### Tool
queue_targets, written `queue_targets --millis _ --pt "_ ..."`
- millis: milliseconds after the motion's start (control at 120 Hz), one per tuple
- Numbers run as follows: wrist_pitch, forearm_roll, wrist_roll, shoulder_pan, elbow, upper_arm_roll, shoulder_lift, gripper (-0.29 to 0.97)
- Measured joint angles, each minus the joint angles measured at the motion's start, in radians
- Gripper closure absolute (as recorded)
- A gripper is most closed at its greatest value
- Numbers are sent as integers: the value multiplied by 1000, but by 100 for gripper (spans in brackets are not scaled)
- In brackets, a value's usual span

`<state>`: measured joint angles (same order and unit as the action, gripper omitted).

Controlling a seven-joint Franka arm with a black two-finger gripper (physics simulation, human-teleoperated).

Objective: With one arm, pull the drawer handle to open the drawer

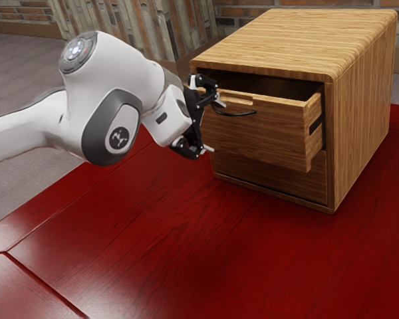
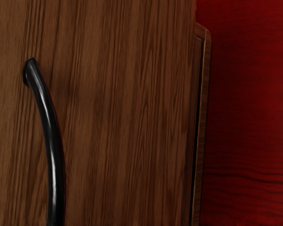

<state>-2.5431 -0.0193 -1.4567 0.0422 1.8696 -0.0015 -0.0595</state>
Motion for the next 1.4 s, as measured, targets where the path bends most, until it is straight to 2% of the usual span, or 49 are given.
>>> queue_targets --millis 117,225,442,550,692,817,1158,1400 --pt "-11 0 1 4 35 0 -15 -1" --pt "-16 -1 2 7 86 0 -65 2" --pt "-20 -1 4 11 170 0 -136 -1" --pt "-20 -1 4 13 217 -1 -191 5" --pt "-19 -1 5 14 276 -2 -255 3" --pt "-19 -3 5 28 312 -2 -274 -1" --pt "-2 -4 6 45 346 -3 -329 1" --pt "12 0 6 45 348 -3 -321 -2"
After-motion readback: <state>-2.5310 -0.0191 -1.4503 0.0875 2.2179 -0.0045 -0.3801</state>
